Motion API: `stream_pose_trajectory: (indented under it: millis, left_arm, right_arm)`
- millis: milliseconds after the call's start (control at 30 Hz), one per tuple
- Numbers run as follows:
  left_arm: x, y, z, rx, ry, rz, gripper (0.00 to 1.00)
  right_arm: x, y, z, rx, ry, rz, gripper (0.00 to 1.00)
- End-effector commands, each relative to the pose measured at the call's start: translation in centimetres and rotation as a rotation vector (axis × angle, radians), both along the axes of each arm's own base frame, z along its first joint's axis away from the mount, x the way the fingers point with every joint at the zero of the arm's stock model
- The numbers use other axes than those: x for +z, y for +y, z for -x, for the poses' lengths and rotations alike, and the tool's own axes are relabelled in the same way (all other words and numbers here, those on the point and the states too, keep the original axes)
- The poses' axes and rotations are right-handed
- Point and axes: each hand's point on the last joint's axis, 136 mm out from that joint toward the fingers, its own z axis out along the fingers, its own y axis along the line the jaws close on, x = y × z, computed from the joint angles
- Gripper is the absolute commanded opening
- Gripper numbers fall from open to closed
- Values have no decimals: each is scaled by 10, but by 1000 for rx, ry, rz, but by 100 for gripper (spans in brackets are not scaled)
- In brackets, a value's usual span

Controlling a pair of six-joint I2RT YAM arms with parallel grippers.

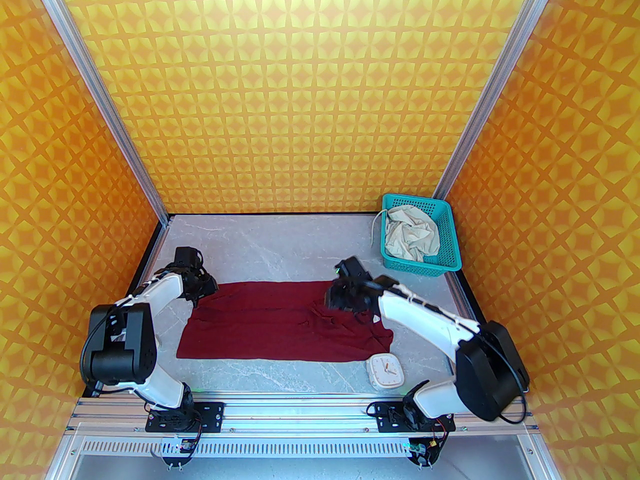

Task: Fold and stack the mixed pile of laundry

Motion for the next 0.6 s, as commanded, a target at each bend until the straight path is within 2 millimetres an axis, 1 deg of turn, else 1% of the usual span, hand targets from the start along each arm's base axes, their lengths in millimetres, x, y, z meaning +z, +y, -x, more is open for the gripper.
stream_pose_trajectory:
  millis: [0,67,167,233,300,467,533,567]
  left_arm:
    - [-13,2,7,23,35,43,28]
    - [-19,10,21,49,47,43,28]
    - [-25,27,38,82,59,27,28]
    - [-29,36,44,103,70,25,28]
    - [-30,39,41,113,69,25,28]
    - [-34,43,28,124,76,23,28]
    - [-26,44,24,130,54,23,28]
    - [-18,45,22,133,34,21,29]
  right_arm:
    - [-6,-1,0,48,55,28,54]
    - [-11,-3,-1,40,62,32,54]
    - [-24,-14,3,14,90,40,54]
    - [-32,-24,7,-7,111,47,54]
    - [-36,-36,12,-38,125,45,54]
    - [-27,-56,21,-75,119,54,55]
    - [-25,-58,24,-90,126,29,55]
    - [-22,-55,24,-101,126,-17,55]
